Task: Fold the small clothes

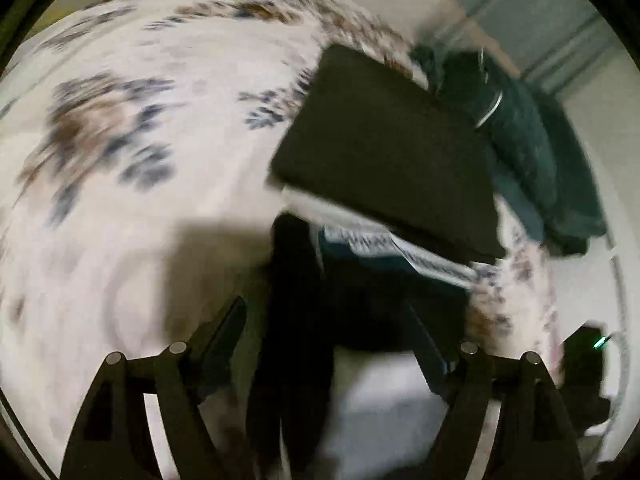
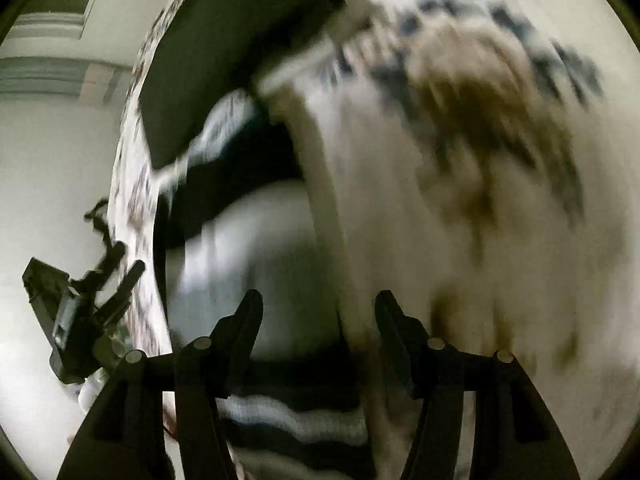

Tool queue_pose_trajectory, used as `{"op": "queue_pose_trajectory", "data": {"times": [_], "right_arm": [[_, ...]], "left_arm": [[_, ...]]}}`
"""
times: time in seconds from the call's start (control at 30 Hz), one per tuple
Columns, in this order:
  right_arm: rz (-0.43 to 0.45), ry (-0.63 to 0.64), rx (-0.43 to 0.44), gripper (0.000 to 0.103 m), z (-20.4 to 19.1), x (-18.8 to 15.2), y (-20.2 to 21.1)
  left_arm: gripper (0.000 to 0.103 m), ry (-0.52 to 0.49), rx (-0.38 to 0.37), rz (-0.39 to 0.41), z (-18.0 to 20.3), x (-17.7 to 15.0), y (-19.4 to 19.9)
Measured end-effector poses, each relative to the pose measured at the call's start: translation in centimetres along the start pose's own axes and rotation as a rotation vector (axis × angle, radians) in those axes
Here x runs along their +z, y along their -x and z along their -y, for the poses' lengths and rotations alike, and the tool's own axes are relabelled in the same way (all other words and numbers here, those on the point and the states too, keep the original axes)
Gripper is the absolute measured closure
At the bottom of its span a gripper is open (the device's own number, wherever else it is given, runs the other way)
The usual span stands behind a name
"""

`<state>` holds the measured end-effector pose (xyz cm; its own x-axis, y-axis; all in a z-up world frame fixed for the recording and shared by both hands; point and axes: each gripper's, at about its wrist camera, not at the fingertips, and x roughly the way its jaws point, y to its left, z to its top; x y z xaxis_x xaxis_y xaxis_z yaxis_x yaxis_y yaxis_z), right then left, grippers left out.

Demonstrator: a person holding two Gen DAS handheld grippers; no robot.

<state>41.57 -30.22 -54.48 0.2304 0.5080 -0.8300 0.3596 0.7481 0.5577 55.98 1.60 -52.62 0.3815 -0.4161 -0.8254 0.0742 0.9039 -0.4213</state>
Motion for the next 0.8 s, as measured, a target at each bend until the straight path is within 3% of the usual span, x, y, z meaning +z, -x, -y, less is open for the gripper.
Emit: {"op": "queue_pose_trajectory", "data": {"times": [0.03,0.1,0.13,0.2,0.37,0.43,0.53,0.63,0.7,0.8], "right_arm": [[0.025,-0.006,0.006,0.042,-0.7,1.5,-0.8],[0.05,-0.013,0.005,0.042,-1.7,4.1,-2.2],[0.056,-0.014,0.009,0.042,-1.8,5.3,-2.8],[0.056,-0.016,0.003,0.042,-2.7,7.7,-4.4],[0.058,0.042,0.011,0.046,-4.8,10.4,-6.5],[0.063,0.099,-0.016,0.058,-6.1,10.6,-7.0],[0.032,0.162,-0.142,0.058,-8.1,11.8,-9.2],[-0.004,0.195,-0.276,0.058,-8.9,12.4,-10.7],[-0.013,0.169,-0.287,0.056,-8.7,12.5,-10.4],[-0.003,0.102,-0.258,0.053,-7.8,11.5,-8.2]], "left_arm": [[0.028,-0.032,0.011,-0.027,0.1,1.2,-1.9],[0.065,-0.083,0.02,-0.076,0.2,2.2,-4.5],[0.095,-0.112,0.025,-0.103,0.3,2.2,-5.4],[0.095,-0.148,0.017,-0.087,0.3,2.2,-5.6],[0.096,-0.098,-0.085,0.065,-1.3,2.5,0.5],[0.096,-0.081,-0.081,0.065,-2.3,2.8,0.7],[0.095,-0.038,-0.048,0.006,-4.4,2.8,-1.7],[0.091,0.034,-0.068,-0.068,-6.1,3.0,-4.3],[0.083,0.089,-0.097,-0.096,-6.9,2.8,-4.3],[0.078,0.118,-0.133,-0.064,-7.3,2.2,-1.9]]}}
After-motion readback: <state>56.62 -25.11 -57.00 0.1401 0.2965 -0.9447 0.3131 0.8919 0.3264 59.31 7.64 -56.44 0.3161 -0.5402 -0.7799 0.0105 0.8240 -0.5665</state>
